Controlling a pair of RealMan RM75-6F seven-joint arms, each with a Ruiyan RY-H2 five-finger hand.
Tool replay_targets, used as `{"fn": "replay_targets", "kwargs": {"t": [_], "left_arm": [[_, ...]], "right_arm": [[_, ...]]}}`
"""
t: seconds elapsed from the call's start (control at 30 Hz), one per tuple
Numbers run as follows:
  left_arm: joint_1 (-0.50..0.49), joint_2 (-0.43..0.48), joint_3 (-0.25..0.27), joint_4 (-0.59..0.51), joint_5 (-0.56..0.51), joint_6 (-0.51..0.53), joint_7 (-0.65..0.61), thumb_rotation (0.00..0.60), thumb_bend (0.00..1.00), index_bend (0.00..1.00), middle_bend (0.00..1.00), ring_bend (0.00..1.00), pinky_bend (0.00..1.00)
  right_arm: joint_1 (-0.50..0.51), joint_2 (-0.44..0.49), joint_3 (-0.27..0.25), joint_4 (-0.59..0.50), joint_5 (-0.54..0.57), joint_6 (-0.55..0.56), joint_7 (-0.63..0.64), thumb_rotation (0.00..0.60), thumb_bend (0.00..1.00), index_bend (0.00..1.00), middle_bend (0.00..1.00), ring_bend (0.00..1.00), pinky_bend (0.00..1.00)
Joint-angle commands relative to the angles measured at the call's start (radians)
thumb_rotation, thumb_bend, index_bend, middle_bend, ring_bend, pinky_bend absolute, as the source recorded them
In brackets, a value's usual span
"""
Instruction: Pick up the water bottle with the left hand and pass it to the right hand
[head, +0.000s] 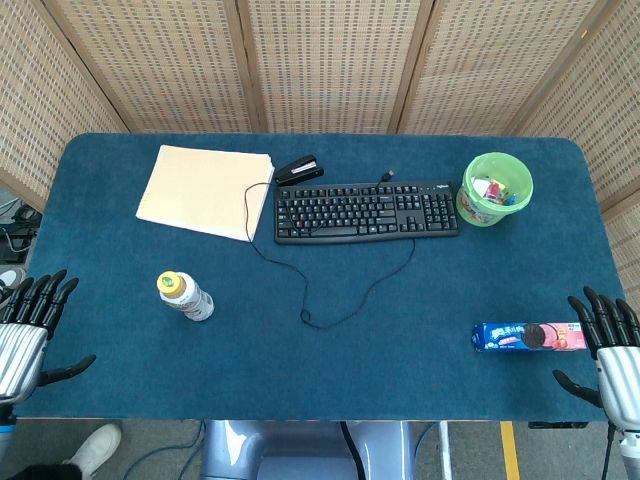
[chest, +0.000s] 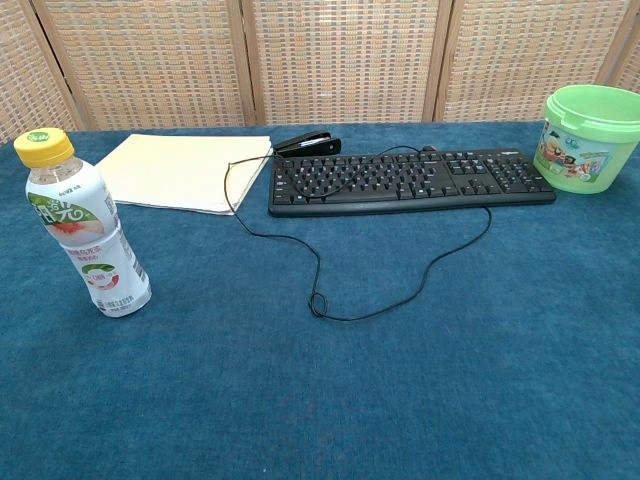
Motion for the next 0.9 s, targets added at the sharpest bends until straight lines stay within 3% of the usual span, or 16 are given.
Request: {"fn": "replay_targets", "kwargs": {"t": [0.03,0.23,0.37,0.6,0.9], "left_arm": [[0.0,0.006,-0.002,-0.008,-0.012,-0.011,-0.005,0.6,0.0,0.0,0.0,0.0,0.0],[-0.025,0.03,-0.005,-0.029,-0.011,-0.056,-0.015,0.6,0.0,0.0,0.0,0.0,0.0],[-0.095,0.071,-0.043,-0.06,-0.019,-0.135,0.012,0.6,0.0,0.0,0.0,0.0,0.0],[-0.284,0.157,-0.115,-0.113,-0.077,-0.403,0.053,0.6,0.0,0.0,0.0,0.0,0.0],[-0.435,0.12,-0.145,-0.079,-0.193,-0.64,0.091,0.6,0.0,0.0,0.0,0.0,0.0]], "right_arm": [[0.0,0.0,-0.001,-0.002,-0.002,-0.001,0.006,0.6,0.0,0.04,0.0,0.0,0.0],[0.0,0.0,0.001,0.001,-0.004,0.0,0.02,0.6,0.0,0.04,0.0,0.0,0.0],[0.004,-0.005,0.003,0.006,0.007,-0.011,0.018,0.6,0.0,0.04,0.0,0.0,0.0],[0.016,-0.015,0.014,0.012,0.039,-0.042,0.006,0.6,0.0,0.04,0.0,0.0,0.0],[0.018,-0.022,0.012,0.012,0.057,-0.061,0.006,0.6,0.0,0.04,0.0,0.0,0.0]]}}
